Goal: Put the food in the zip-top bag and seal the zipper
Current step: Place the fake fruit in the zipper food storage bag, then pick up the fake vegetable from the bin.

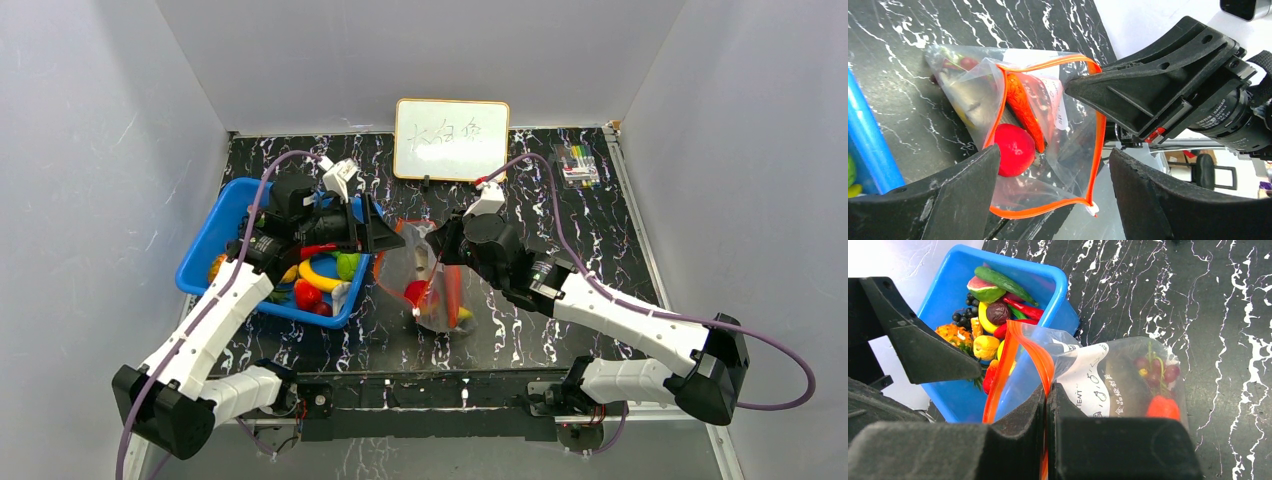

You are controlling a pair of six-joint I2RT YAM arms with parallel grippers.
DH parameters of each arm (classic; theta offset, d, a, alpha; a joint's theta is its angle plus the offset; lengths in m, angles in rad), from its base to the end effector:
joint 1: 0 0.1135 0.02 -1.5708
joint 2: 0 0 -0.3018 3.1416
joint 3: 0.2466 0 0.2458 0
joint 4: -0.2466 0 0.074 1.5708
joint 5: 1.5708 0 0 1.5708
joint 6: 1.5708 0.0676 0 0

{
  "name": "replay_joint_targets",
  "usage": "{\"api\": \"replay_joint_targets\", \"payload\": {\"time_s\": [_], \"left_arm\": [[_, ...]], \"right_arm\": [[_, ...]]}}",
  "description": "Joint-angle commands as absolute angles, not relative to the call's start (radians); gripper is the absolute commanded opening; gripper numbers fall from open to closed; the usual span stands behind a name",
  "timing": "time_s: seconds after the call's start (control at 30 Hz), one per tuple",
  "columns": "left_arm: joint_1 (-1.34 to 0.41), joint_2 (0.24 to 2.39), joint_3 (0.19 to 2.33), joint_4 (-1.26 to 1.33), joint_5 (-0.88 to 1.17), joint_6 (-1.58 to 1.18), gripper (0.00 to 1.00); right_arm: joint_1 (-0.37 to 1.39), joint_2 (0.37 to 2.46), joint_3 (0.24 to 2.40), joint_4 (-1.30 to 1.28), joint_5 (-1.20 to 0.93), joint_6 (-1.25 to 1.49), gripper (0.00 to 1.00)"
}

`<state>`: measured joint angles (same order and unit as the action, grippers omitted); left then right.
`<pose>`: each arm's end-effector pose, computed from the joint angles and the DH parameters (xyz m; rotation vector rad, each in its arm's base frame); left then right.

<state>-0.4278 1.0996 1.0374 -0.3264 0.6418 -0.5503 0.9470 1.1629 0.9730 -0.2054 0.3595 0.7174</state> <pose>0.2045 -0.1377 0.3789 0.3305 2.0712 -1.2461 0.1784 0.2072 0.3516 0.0115 2.0145 0.7407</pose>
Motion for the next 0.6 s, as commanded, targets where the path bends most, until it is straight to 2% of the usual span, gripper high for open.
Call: {"api": "replay_joint_targets", "payload": {"time_s": [0.0, 0.17, 0.3, 0.57], "left_arm": [[-0.432, 1.052, 1.104, -0.4, 0.551, -0.503, 0.77], [-0.431, 1.051, 1.121, -0.483, 0.406, -0.458, 0.75], [-0.432, 1.037, 1.122, -0.517, 0.258, -0.447, 0.77], [-0.431, 1.018, 1.106, -0.52, -0.097, -0.473, 0.98]], "right_arm": [[0.948, 1.13, 1.039, -0.168, 0.37, 0.722, 0.0], [0.948, 1.115, 1.053, -0.183, 0.384, 0.715, 0.0], [0.948, 1.103, 1.049, -0.189, 0.388, 0.712, 0.0], [0.948, 1.1, 1.045, -0.196, 0.371, 0.706, 0.0]]}}
